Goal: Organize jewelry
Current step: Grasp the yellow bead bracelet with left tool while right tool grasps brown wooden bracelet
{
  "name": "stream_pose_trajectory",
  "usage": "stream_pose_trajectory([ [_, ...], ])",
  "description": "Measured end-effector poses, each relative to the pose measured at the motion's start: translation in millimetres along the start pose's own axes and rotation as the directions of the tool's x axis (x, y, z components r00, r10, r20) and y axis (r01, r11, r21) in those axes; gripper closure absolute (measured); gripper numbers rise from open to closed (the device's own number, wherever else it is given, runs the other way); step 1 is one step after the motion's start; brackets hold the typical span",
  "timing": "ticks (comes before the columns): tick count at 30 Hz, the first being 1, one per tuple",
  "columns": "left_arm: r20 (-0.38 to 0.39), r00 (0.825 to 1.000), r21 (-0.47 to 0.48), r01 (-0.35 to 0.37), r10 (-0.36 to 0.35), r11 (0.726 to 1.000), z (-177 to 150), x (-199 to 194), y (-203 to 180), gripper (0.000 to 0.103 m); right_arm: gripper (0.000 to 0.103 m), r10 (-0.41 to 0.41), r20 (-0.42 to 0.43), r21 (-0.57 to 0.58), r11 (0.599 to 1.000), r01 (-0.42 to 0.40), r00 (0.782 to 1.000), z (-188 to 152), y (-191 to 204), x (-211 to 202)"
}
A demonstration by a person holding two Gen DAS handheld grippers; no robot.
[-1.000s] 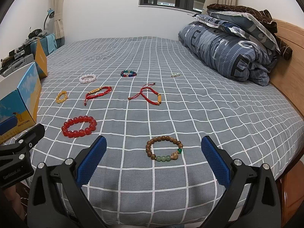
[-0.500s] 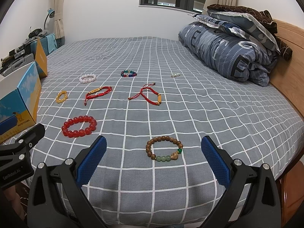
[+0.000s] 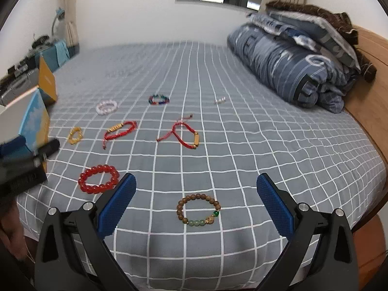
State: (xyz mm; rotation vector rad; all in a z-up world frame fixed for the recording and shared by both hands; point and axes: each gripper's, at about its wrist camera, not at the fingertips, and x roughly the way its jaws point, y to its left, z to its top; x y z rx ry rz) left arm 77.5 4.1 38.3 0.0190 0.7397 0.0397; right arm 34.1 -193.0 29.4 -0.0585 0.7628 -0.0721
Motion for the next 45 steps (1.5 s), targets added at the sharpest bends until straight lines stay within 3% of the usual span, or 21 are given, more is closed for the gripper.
stream_pose_trajectory([
  [5,-0.115,0.993,-0.021,0.005,-0.008,1.0,32.4,44.4,11.7,0.006,0.007,0.004,-0.181,0.015,1.0,-0.001,0.984,14.0,-2.9,41.7],
  [9,-0.209,0.978,-0.028,0.01,-0.015,1.0,43.1,89.9,19.5,0.006,0.007,0.012,-0.249,0.02,1.0,-0.007,0.969,3.4,-4.7,69.9],
  [12,-0.25,0.968,-0.023,-0.028,0.021,0.999,42.6,120.5,26.8,0.006,0.007,0.021,-0.297,0.012,1.0,-0.018,0.955,-9.5,-2.6,92.2],
  [19,-0.311,0.95,-0.028,-0.045,0.034,0.999,32.8,169.8,37.5,0.006,0.007,0.013,-0.344,-0.034,0.999,-0.026,0.939,-31.3,6.4,117.0],
  [25,-0.342,0.939,-0.042,-0.044,0.027,0.998,27.9,182.1,42.0,0.007,0.008,0.06,-0.355,0.009,0.998,-0.06,0.933,-35.1,-0.6,122.9],
  [28,-0.344,0.939,-0.038,-0.043,0.027,0.998,25.1,183.2,40.5,0.009,0.014,0.067,-0.358,0.02,0.998,-0.065,0.931,-35.2,-2.9,121.4],
  [30,-0.349,0.937,-0.04,-0.033,0.017,0.999,24.2,183.7,40.5,0.014,0.022,0.068,-0.359,0.027,0.998,-0.063,0.931,-34.9,-2.8,121.1],
  [40,-0.347,0.938,-0.031,0.011,-0.021,0.999,19.7,169.5,36.2,0.064,0.059,0.041,-0.346,0.032,0.999,-0.032,0.938,-34.3,-6.9,117.3],
  [43,-0.349,0.937,-0.027,0.014,-0.023,1.0,19.3,167.8,37.4,0.084,0.078,0.023,-0.341,0.016,1.0,-0.019,0.94,-34.1,-4.2,116.3],
  [44,-0.345,0.938,-0.025,0.014,-0.022,1.0,19.4,166.1,36.9,0.088,0.09,0.016,-0.339,0.015,1.0,-0.012,0.941,-33.5,-4.5,116.5],
  [45,-0.335,0.942,-0.018,0.01,-0.015,1.0,19.9,164.4,36.1,0.089,0.095,0.016,-0.338,0.02,1.0,-0.01,0.941,-32.9,-5.1,116.7],
])
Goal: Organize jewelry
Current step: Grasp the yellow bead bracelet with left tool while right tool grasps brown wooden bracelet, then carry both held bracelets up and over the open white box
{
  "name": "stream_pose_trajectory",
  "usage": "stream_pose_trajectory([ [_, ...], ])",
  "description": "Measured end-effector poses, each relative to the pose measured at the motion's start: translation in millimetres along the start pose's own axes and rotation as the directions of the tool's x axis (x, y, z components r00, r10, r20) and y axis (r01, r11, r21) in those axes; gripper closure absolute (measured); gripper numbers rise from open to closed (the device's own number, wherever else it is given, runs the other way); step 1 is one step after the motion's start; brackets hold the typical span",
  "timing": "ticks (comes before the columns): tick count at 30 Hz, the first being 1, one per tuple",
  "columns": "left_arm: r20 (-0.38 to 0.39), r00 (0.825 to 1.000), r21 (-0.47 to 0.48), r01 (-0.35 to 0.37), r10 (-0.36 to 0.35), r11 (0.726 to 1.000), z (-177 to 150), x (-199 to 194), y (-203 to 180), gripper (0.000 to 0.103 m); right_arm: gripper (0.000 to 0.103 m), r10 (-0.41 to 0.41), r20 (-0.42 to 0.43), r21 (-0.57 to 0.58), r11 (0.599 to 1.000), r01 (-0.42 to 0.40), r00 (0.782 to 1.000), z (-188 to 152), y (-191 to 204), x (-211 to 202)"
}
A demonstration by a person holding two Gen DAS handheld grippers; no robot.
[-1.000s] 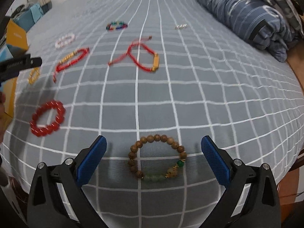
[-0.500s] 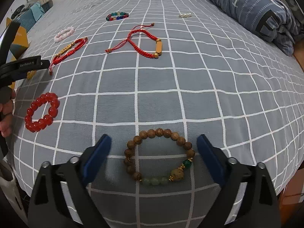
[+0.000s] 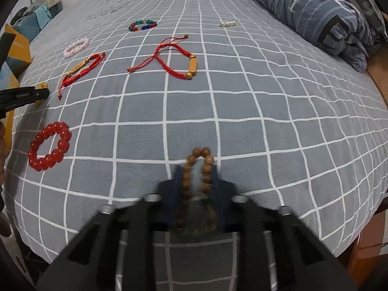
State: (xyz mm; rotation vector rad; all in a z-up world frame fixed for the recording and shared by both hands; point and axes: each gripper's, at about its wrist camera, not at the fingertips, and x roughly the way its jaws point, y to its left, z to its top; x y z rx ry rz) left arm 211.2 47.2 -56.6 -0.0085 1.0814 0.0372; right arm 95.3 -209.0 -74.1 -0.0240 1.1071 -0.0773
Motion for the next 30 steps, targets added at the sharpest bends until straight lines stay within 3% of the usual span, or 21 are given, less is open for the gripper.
stream_pose_trajectory([
  [1,0.024,1.0,0.013,-0.014,0.014,1.0,-0.9,-3.1,-2.4,0.094,0.095,0.003,0.001,0.008,1.0,-0.003,1.0,0.1,-1.2,-0.7],
  [10,0.078,0.997,0.022,0.001,-0.002,1.0,0.1,-16.0,-7.5,0.094,0.096,0.027,0.054,0.057,0.998,-0.03,0.998,1.8,-11.5,-11.8],
  [18,0.125,0.992,0.027,0.018,-0.022,0.999,-6.0,-27.9,-12.4,0.094,0.096,0.035,0.176,0.085,0.995,-0.05,0.984,5.1,-19.0,-32.9],
  [24,0.236,0.971,0.068,0.033,-0.049,0.997,-13.8,-50.4,-25.1,0.094,0.096,0.031,0.245,0.084,0.995,-0.053,0.969,6.5,-19.4,-42.7],
  [30,0.335,0.939,0.1,0.051,-0.082,0.994,-24.6,-72.9,-40.2,0.094,0.096,0.007,0.312,0.081,0.996,-0.034,0.95,6.1,-20.0,-50.2],
])
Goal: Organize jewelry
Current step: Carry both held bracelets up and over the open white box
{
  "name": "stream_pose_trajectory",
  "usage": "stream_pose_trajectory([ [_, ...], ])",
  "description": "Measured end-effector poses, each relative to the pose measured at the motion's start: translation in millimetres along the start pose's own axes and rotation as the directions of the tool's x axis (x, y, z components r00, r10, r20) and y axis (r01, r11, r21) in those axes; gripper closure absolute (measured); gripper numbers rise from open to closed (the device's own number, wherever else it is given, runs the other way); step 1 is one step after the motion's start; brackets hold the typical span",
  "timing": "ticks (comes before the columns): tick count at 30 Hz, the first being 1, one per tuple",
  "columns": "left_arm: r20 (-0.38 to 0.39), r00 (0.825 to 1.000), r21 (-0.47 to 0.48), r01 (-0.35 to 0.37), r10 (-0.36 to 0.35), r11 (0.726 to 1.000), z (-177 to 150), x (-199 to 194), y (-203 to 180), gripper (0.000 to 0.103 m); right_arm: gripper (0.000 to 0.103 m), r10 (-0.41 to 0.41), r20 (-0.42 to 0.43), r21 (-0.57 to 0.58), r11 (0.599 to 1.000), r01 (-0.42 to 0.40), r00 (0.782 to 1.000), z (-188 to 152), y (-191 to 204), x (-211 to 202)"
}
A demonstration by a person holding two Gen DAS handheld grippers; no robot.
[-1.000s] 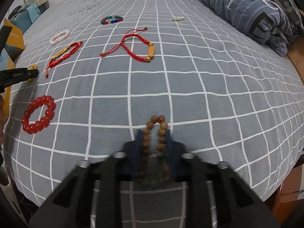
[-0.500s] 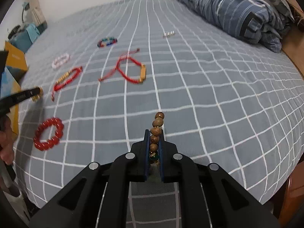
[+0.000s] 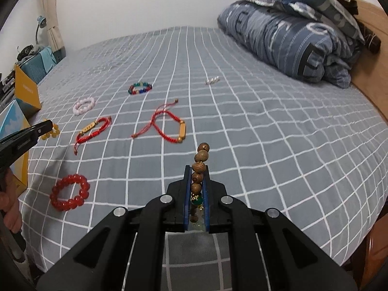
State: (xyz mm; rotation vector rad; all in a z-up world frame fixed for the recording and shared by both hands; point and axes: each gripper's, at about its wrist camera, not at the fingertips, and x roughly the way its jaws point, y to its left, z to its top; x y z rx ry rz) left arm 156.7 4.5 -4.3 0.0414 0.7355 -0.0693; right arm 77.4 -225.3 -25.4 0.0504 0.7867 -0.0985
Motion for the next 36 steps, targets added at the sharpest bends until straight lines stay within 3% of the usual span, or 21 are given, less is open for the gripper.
stream_pose_trajectory([
  [12,0.079,0.997,0.003,0.023,-0.024,1.0,-8.9,-39.8,-10.7,0.094,0.096,-0.01,0.124,-0.023,1.0,0.013,0.992,2.5,10.3,-24.1],
  [36,0.093,0.995,-0.053,-0.029,0.034,0.998,-4.2,-121.3,34.9,0.094,0.096,0.047,0.094,-0.011,0.999,-0.046,0.994,22.6,46.9,-61.9],
])
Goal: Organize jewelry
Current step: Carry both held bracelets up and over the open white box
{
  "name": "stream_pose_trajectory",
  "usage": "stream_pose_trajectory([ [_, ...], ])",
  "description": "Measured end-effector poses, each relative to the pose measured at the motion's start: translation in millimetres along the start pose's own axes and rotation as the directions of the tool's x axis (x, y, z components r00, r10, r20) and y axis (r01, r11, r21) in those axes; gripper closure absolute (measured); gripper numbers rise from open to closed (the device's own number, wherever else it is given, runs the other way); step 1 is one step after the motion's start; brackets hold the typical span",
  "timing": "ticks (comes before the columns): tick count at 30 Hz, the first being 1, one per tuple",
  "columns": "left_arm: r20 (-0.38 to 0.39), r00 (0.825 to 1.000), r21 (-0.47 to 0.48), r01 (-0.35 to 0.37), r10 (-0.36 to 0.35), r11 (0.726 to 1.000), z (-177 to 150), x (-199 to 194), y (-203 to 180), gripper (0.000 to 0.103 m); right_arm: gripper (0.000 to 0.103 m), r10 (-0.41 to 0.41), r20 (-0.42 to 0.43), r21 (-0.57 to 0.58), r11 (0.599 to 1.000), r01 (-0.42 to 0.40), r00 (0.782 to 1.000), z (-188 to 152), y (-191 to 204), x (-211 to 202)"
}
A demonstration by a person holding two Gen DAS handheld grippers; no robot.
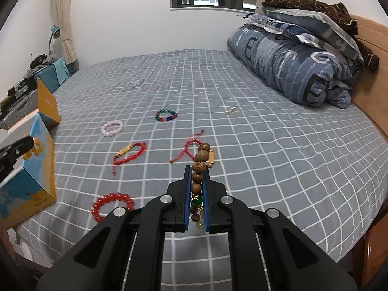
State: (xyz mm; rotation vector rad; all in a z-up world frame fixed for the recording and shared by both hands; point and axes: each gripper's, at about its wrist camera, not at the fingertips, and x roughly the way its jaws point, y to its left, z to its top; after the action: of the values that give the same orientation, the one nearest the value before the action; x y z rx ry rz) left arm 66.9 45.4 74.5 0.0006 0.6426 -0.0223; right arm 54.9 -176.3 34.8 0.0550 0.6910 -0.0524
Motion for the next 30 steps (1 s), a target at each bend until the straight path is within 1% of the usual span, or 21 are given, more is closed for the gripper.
stream_pose_trajectory([
  [4,-0.004,1.0,-0.023,-0.017,0.017,1.0,6.0,-9.1,16.5,0.094,0.096,0.039,-0.011,0.001,0.999,-0.039,0.999,14.2,16.8,-1.2],
  [6,-0.006,1.0,-0.035,-0.028,0.028,0.999,10.6,-14.1,26.9,0.094,0.096,0.045,-0.015,-0.014,0.999,-0.045,0.999,20.5,27.6,-0.2],
  [8,-0.004,1.0,-0.044,-0.027,0.027,0.999,16.0,-18.6,37.9,0.094,0.096,0.046,-0.005,-0.04,0.998,-0.046,0.999,32.0,44.6,0.5],
  [12,0.0,0.999,-0.091,-0.053,0.053,0.995,25.8,-30.0,68.9,0.094,0.096,0.089,0.001,-0.077,0.993,-0.089,0.996,52.0,75.5,0.5],
  [14,-0.008,0.996,-0.114,-0.091,0.09,0.989,28.4,-34.5,87.9,0.094,0.096,0.125,0.001,-0.101,0.987,-0.124,0.992,61.9,96.2,0.4],
  [16,-0.026,0.99,-0.136,-0.144,0.142,0.98,27.9,-37.7,107.8,0.094,0.096,0.152,0.004,-0.126,0.981,-0.15,0.988,68.8,116.3,-0.3],
  [19,-0.045,0.979,-0.167,-0.202,0.197,0.965,25.3,-42.3,134.4,0.094,0.096,0.202,0.001,-0.165,0.966,-0.199,0.979,77.9,151.2,-0.7],
  [22,-0.061,0.972,-0.204,-0.236,0.228,0.95,19.5,-50.2,163.8,0.094,0.096,0.256,-0.003,-0.212,0.945,-0.251,0.967,82.8,193.9,-5.3],
  [25,-0.076,0.962,-0.232,-0.271,0.261,0.934,11.5,-58.8,192.4,0.094,0.096,0.299,-0.008,-0.248,0.924,-0.292,0.954,82.6,226.2,-9.6],
  [28,-0.097,0.954,-0.252,-0.301,0.285,0.92,3.2,-61.5,213.0,0.094,0.096,0.349,-0.021,-0.296,0.893,-0.34,0.937,79.5,265.5,-14.0],
  [30,-0.111,0.948,-0.261,-0.319,0.3,0.911,-2.7,-61.9,224.9,0.094,0.096,0.382,-0.039,-0.315,0.872,-0.374,0.923,77.1,284.1,-13.1],
])
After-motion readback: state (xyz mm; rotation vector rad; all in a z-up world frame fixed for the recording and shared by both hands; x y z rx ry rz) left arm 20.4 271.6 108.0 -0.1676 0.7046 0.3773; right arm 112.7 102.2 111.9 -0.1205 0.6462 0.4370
